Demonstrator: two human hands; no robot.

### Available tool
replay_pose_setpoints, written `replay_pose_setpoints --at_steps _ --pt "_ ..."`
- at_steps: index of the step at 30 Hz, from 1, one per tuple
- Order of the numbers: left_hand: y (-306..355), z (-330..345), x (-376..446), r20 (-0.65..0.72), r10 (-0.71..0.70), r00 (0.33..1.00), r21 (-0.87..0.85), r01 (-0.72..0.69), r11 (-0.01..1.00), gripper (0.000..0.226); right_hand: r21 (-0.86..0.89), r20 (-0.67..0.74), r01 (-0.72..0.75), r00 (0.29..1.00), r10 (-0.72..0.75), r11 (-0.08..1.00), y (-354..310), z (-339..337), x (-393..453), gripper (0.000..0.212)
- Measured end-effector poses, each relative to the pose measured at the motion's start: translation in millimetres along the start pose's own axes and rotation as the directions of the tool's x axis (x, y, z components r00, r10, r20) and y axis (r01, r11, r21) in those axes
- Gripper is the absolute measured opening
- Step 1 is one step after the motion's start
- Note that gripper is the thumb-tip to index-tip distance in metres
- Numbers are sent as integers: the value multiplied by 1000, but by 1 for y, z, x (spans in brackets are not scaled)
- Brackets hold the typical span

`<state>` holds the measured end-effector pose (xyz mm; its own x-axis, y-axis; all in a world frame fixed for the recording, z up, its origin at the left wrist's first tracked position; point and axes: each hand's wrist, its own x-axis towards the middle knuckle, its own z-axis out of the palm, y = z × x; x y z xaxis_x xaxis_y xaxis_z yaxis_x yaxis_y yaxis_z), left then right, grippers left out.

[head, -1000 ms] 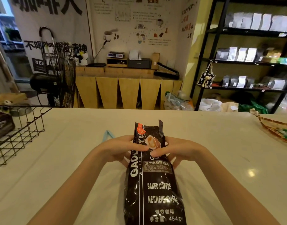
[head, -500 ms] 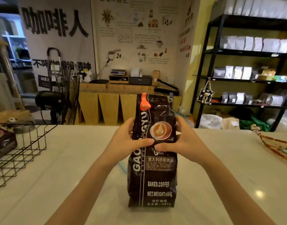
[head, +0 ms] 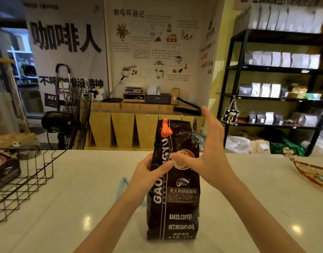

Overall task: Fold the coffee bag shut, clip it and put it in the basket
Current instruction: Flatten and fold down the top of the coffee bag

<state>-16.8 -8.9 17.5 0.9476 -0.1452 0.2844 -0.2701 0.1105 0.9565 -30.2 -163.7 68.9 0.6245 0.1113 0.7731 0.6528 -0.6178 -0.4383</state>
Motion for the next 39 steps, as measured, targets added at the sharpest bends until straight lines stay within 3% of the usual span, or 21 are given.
replay_pose_setpoints --at_steps 2,4,7,10,15,18,20,26,31,36,38,39 --pt "0 0 0 -3 10 1000 9 -10 1000 29 -277 64 401 914 -400 873 -11 10 12 76" --pt "-1 0 0 -22 9 1000 24 -8 1000 23 -401 262 643 763 -590 653 -15 24 25 51" --pt "-2 0 0 -35 7 999 34 -6 999 23 -476 470 754 653 -594 452 -12 40 42 28" --pt "-1 0 -1 -59 -2 998 16 3 1000 21 -486 546 799 594 -591 353 -11 48 55 13" --pt "0 5 -3 -82 -5 997 -8 4 1000 30 -479 606 758 650 -458 443 -17 48 63 25" --pt "-2 10 -6 -95 -23 995 -54 18 998 39 -486 656 699 688 -309 524 -22 45 70 55" --pt "-2 13 -8 -108 -14 994 -76 6 997 27 -528 669 657 712 -212 538 -22 45 73 64" --pt "-6 18 -10 -200 23 980 -105 -45 993 2 -551 614 583 768 -183 597 -16 54 74 67" --pt "-6 18 -9 -214 -29 976 -157 -5 988 17 -593 592 553 792 -149 585 -14 57 71 66" --pt "-7 12 -8 -164 -66 984 -224 27 974 15 -585 391 564 826 -406 583 -16 49 69 35" --pt "-8 8 -6 -150 -97 984 -253 57 966 14 -582 233 551 817 -527 598 -16 33 70 36" --pt "-9 5 -5 -143 -115 983 -265 74 962 13 -553 110 508 830 -547 660 -18 22 67 39"
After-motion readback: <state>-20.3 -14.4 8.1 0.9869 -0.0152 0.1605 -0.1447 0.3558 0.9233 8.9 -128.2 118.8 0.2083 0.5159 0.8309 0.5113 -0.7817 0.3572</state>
